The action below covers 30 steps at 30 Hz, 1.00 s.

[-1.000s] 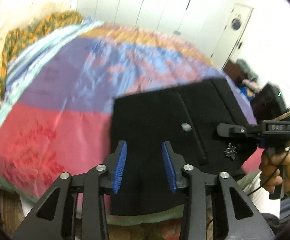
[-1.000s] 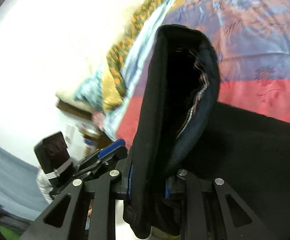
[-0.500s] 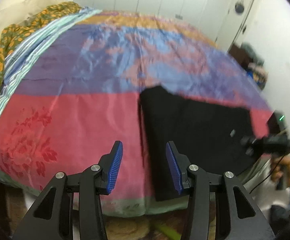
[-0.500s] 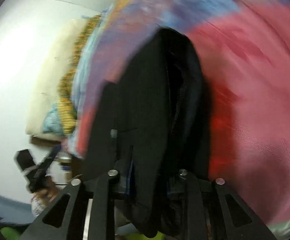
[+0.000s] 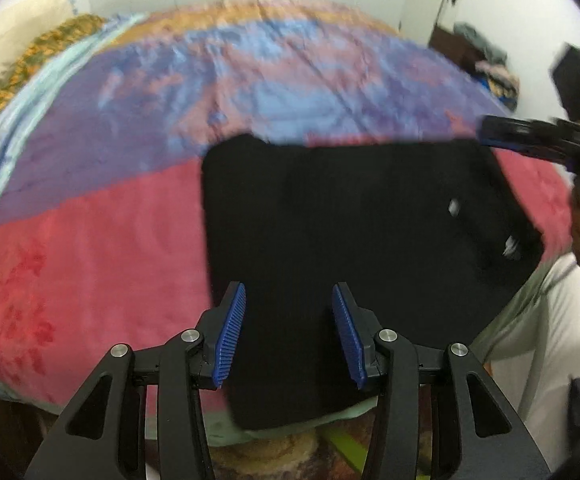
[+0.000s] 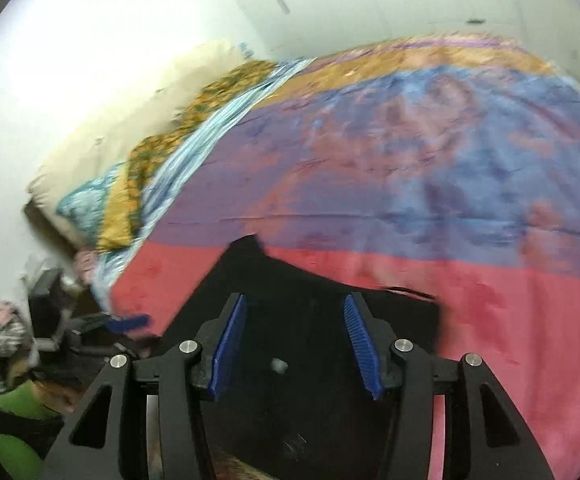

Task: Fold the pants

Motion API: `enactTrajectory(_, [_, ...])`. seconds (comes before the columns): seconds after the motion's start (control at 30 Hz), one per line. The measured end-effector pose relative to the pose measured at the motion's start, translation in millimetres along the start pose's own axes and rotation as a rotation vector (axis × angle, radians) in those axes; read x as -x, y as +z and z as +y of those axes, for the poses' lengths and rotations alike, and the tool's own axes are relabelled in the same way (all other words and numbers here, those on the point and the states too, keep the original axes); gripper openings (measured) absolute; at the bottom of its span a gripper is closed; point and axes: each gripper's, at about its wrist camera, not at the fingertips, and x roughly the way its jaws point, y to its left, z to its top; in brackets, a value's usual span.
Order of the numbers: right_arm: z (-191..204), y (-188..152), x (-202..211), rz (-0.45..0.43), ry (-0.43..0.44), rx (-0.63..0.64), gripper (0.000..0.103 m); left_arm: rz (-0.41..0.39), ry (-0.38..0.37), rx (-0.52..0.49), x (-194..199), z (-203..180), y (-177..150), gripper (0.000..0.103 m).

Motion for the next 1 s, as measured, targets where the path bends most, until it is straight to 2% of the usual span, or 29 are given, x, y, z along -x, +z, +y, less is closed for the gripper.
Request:
enactTrajectory(0.07, [-12,-14,-44,0.089,-0.051,-0.078,0.052,0.011,0.013,-0.023,-11,-3,-3,0.048])
enactTrajectory(0.13, [-20,-19,-53,0.097,-0.066,-0.094,0.048,0.001,0.034,-0.054,-10,-8,-5,0.048])
enactTrajectory(0.27, [10,-17,-25,0.058,-0.153,0.003,0.049,-0.018,0.004,-0.028,9,-5,-5,0.048])
enactTrajectory(0.43, [70,-37,30,0.022,-0.177,0.15,0.049,-0.069,-0.015,0.021,35,2,-6,0.051])
enactTrajectory(0.6, [106,-75,46,0.079,-0.228,0.208,0.053,-0.09,-0.02,0.038,45,4,-15,0.058])
enactTrajectory(0.67, [107,-95,34,0.138,-0.278,0.212,0.053,-0.055,-0.017,0.036,31,3,-19,0.059])
enactTrajectory(0.73, [96,-111,12,0.205,-0.288,0.176,0.053,0.0,-0.009,0.026,11,1,-24,0.059])
enactTrajectory(0.83, [88,-123,-5,0.237,-0.29,0.154,0.053,-0.004,0.026,-0.009,6,-3,-27,0.06])
enactTrajectory(0.9, [91,-125,-5,0.237,-0.295,0.172,0.057,-0.01,0.012,0.01,12,0,-25,0.061])
enactTrajectory(1.0, [92,-121,4,0.242,-0.283,0.168,0.058,-0.031,0.008,0.035,24,7,-20,0.061])
